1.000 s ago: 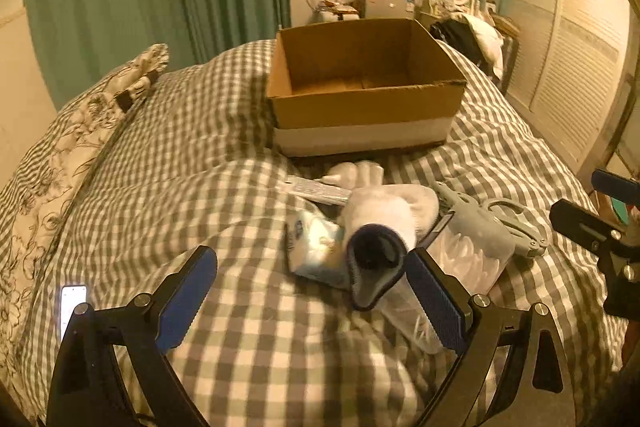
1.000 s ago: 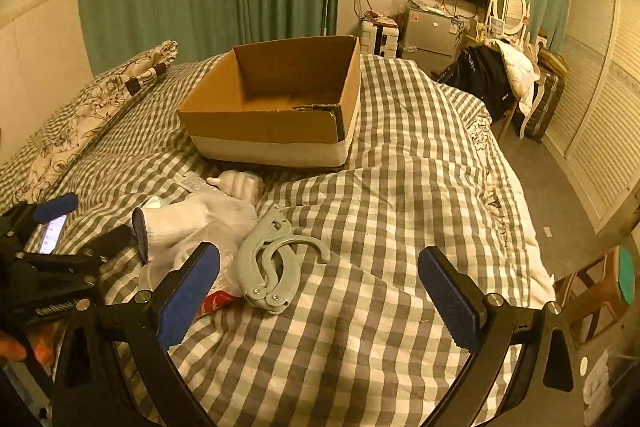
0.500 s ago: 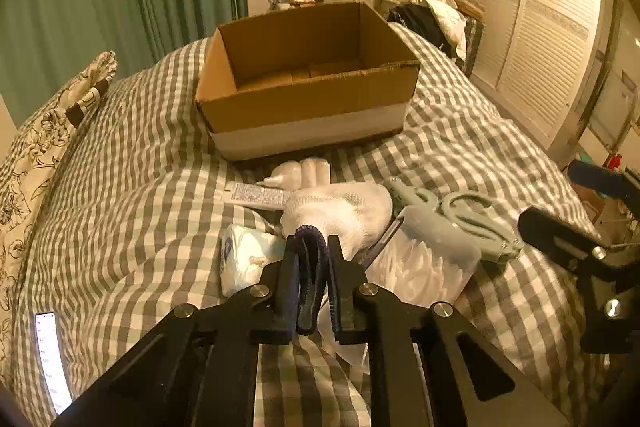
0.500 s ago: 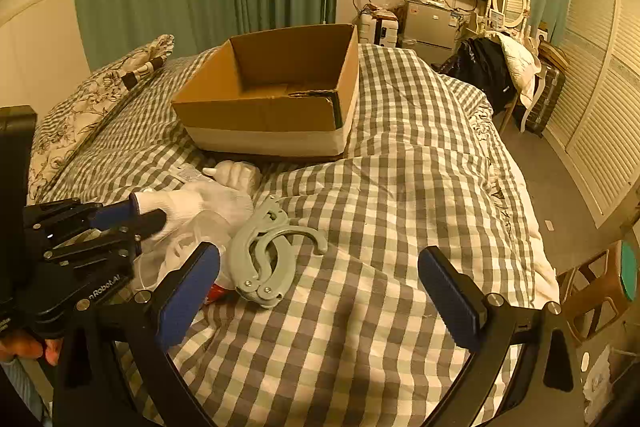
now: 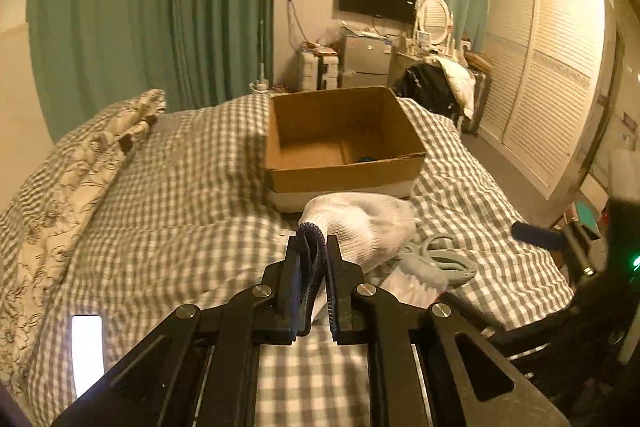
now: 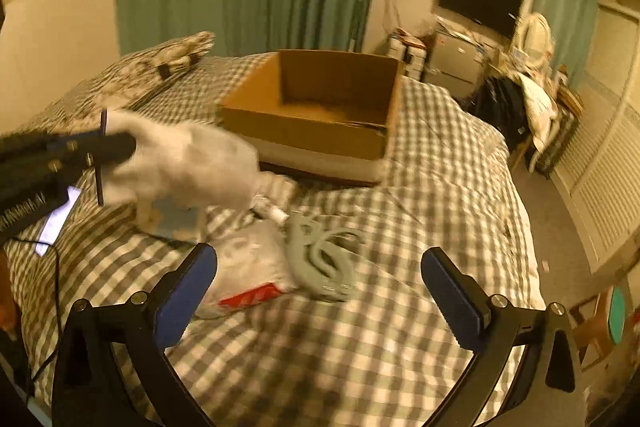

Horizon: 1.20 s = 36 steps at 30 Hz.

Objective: Organize objects
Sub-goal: 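Grasp the white knit glove with the left tool while the right tool grasps the clear plastic cup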

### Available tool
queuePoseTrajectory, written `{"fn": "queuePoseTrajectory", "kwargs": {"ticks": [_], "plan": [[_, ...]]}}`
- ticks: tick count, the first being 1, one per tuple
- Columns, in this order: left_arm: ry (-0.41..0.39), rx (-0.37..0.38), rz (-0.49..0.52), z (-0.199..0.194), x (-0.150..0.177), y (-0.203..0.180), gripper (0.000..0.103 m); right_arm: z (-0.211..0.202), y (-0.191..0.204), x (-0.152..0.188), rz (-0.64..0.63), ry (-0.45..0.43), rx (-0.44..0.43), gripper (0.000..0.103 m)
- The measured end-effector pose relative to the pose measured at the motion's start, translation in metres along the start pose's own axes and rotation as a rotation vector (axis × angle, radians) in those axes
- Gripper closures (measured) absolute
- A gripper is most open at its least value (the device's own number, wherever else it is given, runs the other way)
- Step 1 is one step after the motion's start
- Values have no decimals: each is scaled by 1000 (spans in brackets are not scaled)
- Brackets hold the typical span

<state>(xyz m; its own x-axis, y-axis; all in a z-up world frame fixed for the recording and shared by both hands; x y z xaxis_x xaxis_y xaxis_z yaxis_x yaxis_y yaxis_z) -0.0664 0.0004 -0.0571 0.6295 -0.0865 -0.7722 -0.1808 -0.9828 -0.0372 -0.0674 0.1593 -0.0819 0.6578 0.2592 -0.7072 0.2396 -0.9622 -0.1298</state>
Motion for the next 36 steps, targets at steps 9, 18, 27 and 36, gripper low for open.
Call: {"fn": "queuePoseTrajectory", "kwargs": {"ticks": [9, 18, 27, 36], "plan": [[-7, -4, -81, -11, 7, 37, 93, 46, 57, 8, -147, 107, -67, 0], [17, -4, -112, -1, 17, 53, 93, 85, 66, 26, -162, 224, -53, 0], [14, 24, -81, -6, 15, 37, 93, 78, 55, 22, -101, 200, -60, 8], [-19, 44, -51, -29, 6, 16, 92, 37, 44, 7, -59, 103, -60, 9]]}}
Point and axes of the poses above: each gripper's, at about its wrist camera, not at the fingertips, and z roughly the way its jaws point, y to its left, x to its underside, the point moved 6 cm from there along z, roughly the way its jaws point, and after that the axes turned 1 degree about y, right-handed, at the moved point
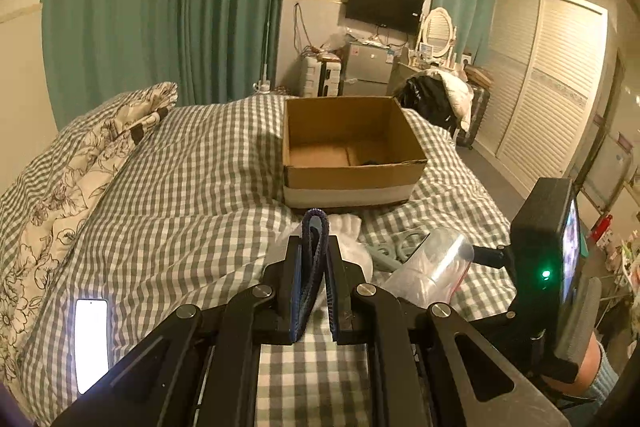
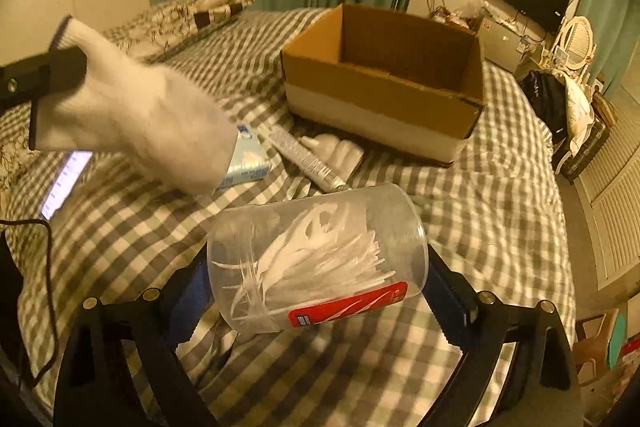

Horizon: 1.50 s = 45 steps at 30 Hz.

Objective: Organize objects
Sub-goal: 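Grasp the white knit glove with the left tool while the right tool grasps the clear plastic cup, then carry the glove and cup into the cardboard box and open both tools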

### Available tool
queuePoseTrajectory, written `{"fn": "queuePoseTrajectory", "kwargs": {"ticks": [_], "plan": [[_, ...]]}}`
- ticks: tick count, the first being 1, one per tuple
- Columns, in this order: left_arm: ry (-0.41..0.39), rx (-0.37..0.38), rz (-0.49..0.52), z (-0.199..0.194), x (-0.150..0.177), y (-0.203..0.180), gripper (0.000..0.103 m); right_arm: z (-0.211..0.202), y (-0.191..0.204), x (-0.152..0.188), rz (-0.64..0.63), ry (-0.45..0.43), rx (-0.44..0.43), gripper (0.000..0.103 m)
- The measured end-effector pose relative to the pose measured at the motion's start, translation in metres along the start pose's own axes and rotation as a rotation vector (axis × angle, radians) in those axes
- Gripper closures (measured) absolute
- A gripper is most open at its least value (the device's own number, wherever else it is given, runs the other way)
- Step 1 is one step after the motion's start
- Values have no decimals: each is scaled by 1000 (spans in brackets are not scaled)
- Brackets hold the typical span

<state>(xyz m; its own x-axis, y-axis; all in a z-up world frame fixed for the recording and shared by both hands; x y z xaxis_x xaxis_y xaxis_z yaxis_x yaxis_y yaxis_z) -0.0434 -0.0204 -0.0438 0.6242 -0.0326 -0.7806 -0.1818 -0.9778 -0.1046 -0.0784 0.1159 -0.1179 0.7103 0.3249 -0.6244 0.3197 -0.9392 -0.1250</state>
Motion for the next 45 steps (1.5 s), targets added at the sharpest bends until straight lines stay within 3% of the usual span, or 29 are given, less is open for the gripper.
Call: {"fn": "queuePoseTrajectory", "kwargs": {"ticks": [10, 16, 17, 19, 20, 21, 27, 32, 35, 39, 45], "plan": [[-21, 40, 37, -16, -7, -28, 96, -58, -20, -9, 30, -108, 31, 9], [55, 23, 51, 8, 10, -33, 94, -74, -29, -8, 46, -133, 31, 9], [73, 21, 59, 13, 15, -35, 91, -74, -31, -7, 52, -132, 29, 9], [117, 26, 78, 28, 26, -40, 68, -71, -37, -2, 66, -124, 31, 9], [128, 26, 80, 33, 30, -42, 42, -70, -41, 1, 76, -119, 37, 9], [132, 22, 79, 38, 34, -43, 31, -68, -45, 2, 86, -115, 41, 9], [203, 2, 135, 85, 51, -57, 31, -58, -76, 13, 148, -86, 70, 8], [306, -9, 147, 130, 67, -64, 31, -43, -89, 19, 174, -61, 63, 8], [340, -50, 161, 145, 72, -63, 31, -35, -92, 21, 184, -46, 58, 8], [348, -53, 122, 148, 69, -55, 51, -29, -97, 25, 197, -34, 57, 8], [306, -12, 64, 120, 64, -48, 62, -34, -95, 26, 191, -48, 57, 8]]}}
Point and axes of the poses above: each gripper's, at about its wrist camera, not at the fingertips, and z roughly the way its jaws point, y to its left, x to its underside, the point moved 6 cm from there along z, roughly the way its jaws point, and after that the axes turned 1 degree about y, right-handed, at the moved point
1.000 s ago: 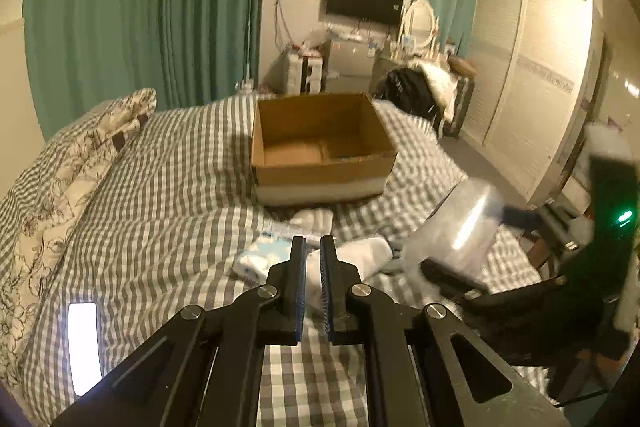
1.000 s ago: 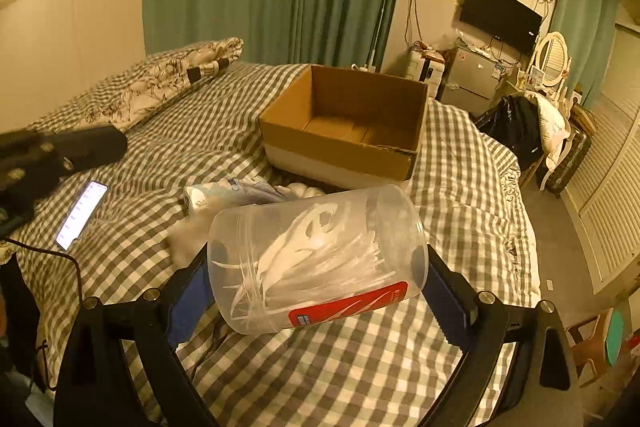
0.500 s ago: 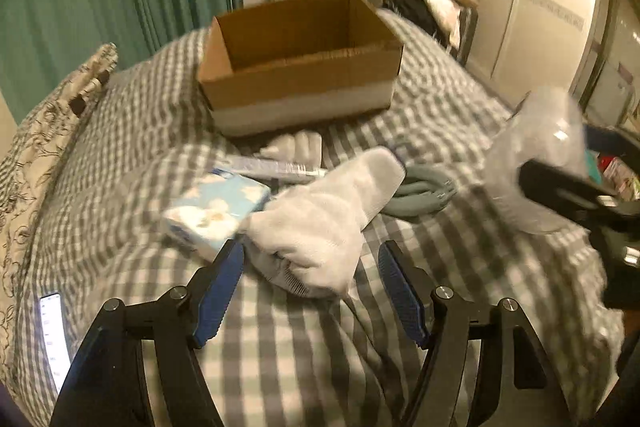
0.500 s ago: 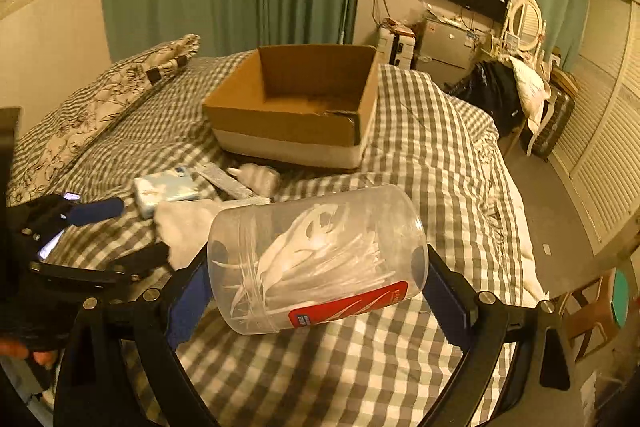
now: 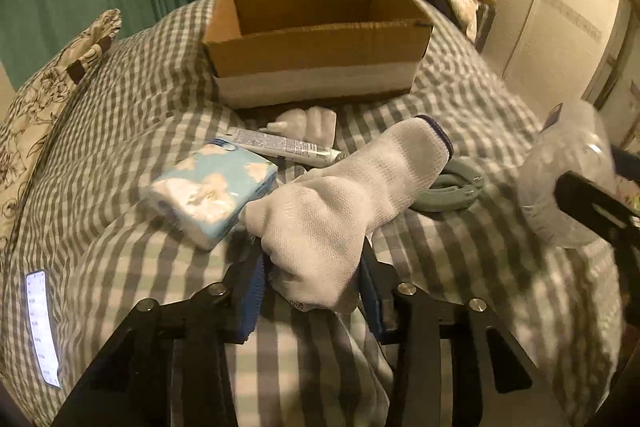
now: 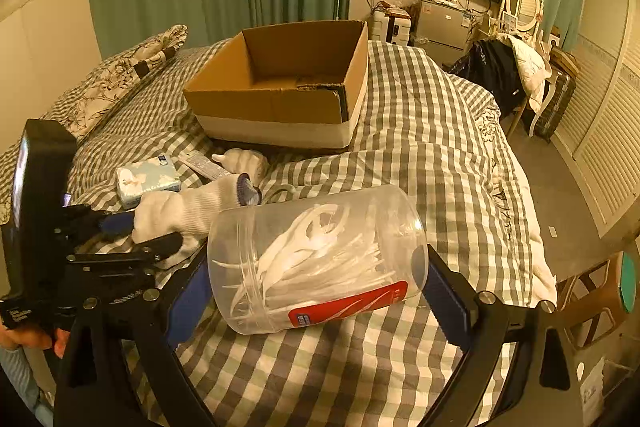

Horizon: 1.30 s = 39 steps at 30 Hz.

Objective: Organize objects
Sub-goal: 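Carry the glove and cup into the cardboard box and open both tools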

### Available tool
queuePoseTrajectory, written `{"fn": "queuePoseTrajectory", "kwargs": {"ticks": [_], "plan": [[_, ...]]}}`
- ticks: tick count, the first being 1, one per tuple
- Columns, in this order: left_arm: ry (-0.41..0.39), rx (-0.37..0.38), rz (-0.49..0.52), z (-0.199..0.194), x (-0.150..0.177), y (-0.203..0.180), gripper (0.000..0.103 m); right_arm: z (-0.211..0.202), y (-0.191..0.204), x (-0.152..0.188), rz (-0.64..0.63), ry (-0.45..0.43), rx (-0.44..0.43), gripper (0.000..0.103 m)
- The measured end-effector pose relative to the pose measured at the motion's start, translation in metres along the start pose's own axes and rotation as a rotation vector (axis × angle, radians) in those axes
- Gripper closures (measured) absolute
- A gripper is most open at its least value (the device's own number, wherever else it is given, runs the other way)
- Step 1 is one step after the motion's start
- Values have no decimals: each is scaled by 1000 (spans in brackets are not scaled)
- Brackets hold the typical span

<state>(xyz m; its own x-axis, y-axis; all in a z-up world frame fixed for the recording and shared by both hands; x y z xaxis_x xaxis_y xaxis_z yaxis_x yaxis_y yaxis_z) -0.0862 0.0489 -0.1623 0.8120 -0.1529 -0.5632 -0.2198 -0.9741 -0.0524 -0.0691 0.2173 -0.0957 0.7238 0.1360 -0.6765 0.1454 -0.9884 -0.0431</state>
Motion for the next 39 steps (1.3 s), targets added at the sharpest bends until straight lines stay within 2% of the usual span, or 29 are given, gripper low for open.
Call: {"fn": "queuePoseTrajectory", "kwargs": {"ticks": [5, 10, 16, 24, 28, 33, 37, 39], "plan": [[-98, 16, -32, -46, -14, 10, 63, -17, 6, -10, -14, -44, -7, 8], [-198, 60, -53, -88, -51, 24, 63, -35, 14, -28, -42, -93, -10, 8], [-277, 21, -41, -102, -105, 39, 63, -51, 20, -75, -80, -185, -21, 9], [-285, 9, -54, -76, -173, 50, 63, -36, 24, -156, -102, -266, -20, 9], [-259, 9, -55, -42, -204, 52, 63, -12, 22, -188, -101, -271, -13, 9], [-184, -3, -32, 13, -221, 54, 63, 34, 22, -216, -109, -239, -5, 9], [-131, -6, -22, 52, -221, 57, 62, 79, 19, -222, -98, -188, 3, 9], [-123, 2, -4, 65, -221, 55, 58, 98, 16, -223, -90, -177, 14, 9]]}}
Point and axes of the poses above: each gripper's, at about its wrist camera, not at the fingertips, and z roughly the way its jaws point, y to its left, x to its underside, the point moved 6 cm from there along z, roughly the way its jaws point, and after that the axes turned 1 degree about y, right-handed, at the moved point
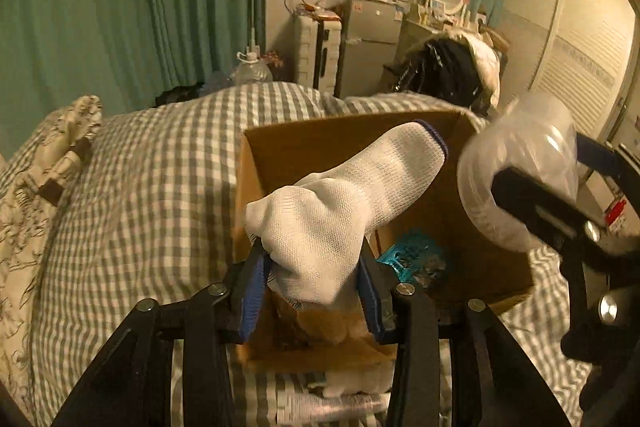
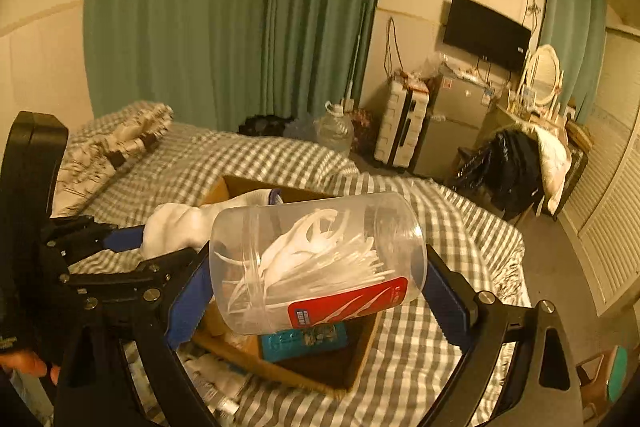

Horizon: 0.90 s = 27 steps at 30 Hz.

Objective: Organize objects
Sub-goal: 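Carry the glove and cup into the cardboard box and open both tools, then move both tools back from the box to the remaining items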

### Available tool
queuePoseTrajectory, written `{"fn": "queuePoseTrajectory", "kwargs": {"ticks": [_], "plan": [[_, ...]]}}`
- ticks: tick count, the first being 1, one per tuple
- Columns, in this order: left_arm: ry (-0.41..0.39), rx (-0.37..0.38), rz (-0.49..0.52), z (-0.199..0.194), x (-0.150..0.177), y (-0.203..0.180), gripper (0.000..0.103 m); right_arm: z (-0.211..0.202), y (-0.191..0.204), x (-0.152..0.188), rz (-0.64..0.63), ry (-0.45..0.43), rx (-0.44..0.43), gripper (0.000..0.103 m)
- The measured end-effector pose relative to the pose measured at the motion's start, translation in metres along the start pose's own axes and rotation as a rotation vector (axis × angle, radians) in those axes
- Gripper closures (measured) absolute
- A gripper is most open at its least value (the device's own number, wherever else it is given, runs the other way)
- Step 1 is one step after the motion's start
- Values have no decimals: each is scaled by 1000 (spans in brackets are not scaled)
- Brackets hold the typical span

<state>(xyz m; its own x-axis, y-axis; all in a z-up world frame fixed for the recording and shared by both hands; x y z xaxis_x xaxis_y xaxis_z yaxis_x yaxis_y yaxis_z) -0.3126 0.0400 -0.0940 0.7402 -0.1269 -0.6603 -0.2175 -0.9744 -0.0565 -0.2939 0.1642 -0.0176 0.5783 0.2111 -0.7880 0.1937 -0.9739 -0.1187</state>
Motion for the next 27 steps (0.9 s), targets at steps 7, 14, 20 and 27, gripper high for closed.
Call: {"fn": "queuePoseTrajectory", "kwargs": {"ticks": [7, 14, 20, 27], "plan": [[-39, 14, -43, 3, 4, 7, 16, 21, -15, 4, 67, -22, -28, 7], [-62, 12, -73, -41, 10, 15, 14, -23, -20, -8, 46, -95, -7, 1], [-138, 8, -83, -113, 10, 13, 6, -93, -8, -16, -6, -143, 13, 1], [-240, -24, -52, -188, 23, 8, 0, -169, 7, -13, -46, -184, 8, 1]]}}
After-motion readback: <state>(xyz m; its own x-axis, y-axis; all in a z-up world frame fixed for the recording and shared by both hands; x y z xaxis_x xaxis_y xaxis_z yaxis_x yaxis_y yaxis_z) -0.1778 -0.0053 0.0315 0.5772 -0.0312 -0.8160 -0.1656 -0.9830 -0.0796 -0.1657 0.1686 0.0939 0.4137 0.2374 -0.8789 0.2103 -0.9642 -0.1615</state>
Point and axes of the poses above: each gripper's, at about its wrist camera, not at the fingertips, and z roughly the way its jaws point, y to its left, x to its underside, the point moved 6 cm from there along z, roughly the way its jaws point, and after that the axes turned 1 degree about y, right-handed, at the moved point
